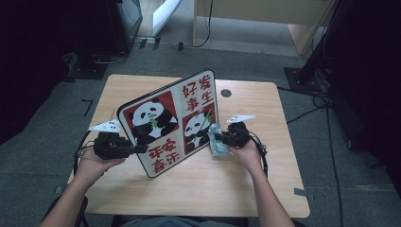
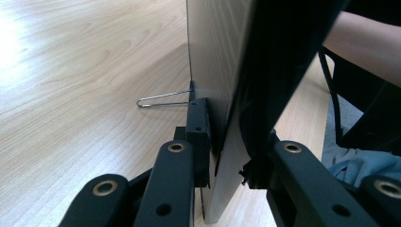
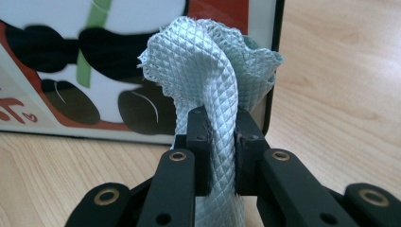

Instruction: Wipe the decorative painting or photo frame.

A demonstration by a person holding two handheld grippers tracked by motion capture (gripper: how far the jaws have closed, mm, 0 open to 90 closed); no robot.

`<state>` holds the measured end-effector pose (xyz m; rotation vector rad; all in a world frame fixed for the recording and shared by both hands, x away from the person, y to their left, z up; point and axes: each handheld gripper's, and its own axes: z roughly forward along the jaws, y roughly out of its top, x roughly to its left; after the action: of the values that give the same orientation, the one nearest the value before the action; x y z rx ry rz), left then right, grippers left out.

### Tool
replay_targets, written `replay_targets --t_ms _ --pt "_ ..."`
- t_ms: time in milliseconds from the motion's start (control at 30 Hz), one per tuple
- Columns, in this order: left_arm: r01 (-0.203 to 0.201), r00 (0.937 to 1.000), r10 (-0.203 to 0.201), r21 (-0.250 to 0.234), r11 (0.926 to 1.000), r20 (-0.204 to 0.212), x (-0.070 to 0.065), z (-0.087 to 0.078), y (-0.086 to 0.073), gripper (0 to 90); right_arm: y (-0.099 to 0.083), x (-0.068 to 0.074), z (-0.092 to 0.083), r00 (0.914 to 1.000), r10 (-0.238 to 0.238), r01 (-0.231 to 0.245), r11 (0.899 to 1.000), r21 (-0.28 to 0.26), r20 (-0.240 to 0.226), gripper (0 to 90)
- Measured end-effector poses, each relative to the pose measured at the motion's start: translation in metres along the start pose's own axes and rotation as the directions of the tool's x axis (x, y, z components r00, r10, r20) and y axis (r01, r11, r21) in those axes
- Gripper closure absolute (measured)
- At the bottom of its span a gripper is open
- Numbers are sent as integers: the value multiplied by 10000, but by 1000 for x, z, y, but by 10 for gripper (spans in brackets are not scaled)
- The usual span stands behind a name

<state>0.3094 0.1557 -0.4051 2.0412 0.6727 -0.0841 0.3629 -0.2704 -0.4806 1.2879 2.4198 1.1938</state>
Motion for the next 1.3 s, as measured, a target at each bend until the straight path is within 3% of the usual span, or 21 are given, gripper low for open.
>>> replay_targets --t_ms 367,467,967,1300 --pt "24 10000 -24 -11 10000 45 1 1 1 768 -8 -4 7 9997 238 -240 9983 536 43 811" --pt "107 9999 -107 -3 9999 46 1 1 1 770 -5 -6 3 9975 675 -664 9962 565 -184 814" --pt "153 9999 -153 -47 9999 72 2 2 1 771 28 10 -31 9995 -69 61 9997 -251 -310 814" --pt "239 9997 -238 -104 9997 60 3 2 1 774 64 21 -55 9977 -584 560 9962 -666 -349 813"
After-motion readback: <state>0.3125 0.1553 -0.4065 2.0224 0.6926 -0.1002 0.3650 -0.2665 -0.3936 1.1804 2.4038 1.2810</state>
